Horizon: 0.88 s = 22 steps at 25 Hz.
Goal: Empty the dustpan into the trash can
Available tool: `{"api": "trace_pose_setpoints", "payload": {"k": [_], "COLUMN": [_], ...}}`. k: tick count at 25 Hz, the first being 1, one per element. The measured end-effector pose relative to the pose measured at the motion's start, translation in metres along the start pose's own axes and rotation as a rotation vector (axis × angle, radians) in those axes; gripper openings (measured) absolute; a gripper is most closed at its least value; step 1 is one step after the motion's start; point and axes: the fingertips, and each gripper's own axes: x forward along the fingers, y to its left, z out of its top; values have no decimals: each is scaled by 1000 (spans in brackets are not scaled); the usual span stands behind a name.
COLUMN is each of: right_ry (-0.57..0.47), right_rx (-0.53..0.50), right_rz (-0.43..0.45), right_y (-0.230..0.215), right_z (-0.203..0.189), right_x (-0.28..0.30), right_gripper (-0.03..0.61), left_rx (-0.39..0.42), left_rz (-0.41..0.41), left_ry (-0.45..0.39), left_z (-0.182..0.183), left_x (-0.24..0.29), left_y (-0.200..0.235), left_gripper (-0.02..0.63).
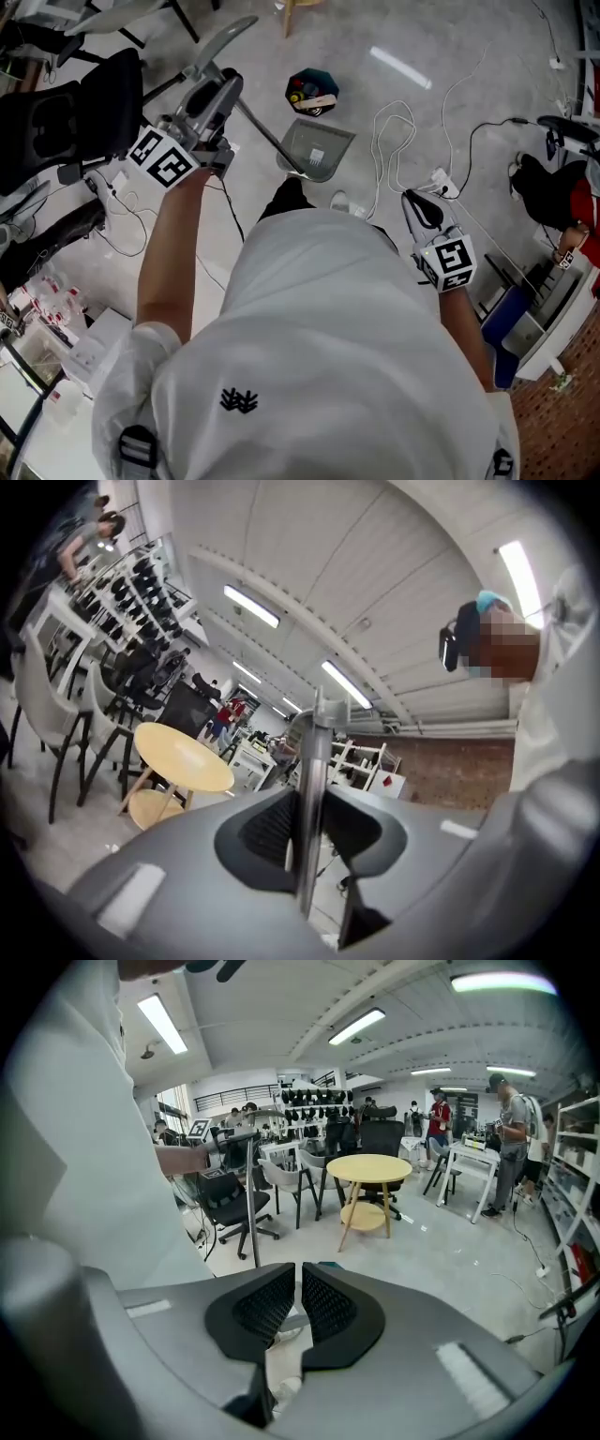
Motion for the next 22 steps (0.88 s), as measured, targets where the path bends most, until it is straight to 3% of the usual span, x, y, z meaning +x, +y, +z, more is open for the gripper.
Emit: {"api": "trace_pose_setpoints", "payload": {"k": [7, 10, 16, 22], "right_ry": [-55, -76, -96, -122], "right_rx": [-8, -17, -51, -36], "right_rz": [62, 118, 166, 125], "right_y": [-17, -11, 7, 26], "right_z": [-35, -43, -43, -23], "right_x": [-37, -45, -41, -42], "right_gripper": [21, 21, 21, 21], "left_rx": [298, 389, 445, 389], "left_rz": [81, 137, 231, 272], "left_ry": [139, 164, 187, 217], "left_z": [-35, -39, -41, -62], "left_x": [-9, -17, -38, -69], "left_y": [-72, -85, -78, -49], "left_gripper": [138, 137, 135, 135]}}
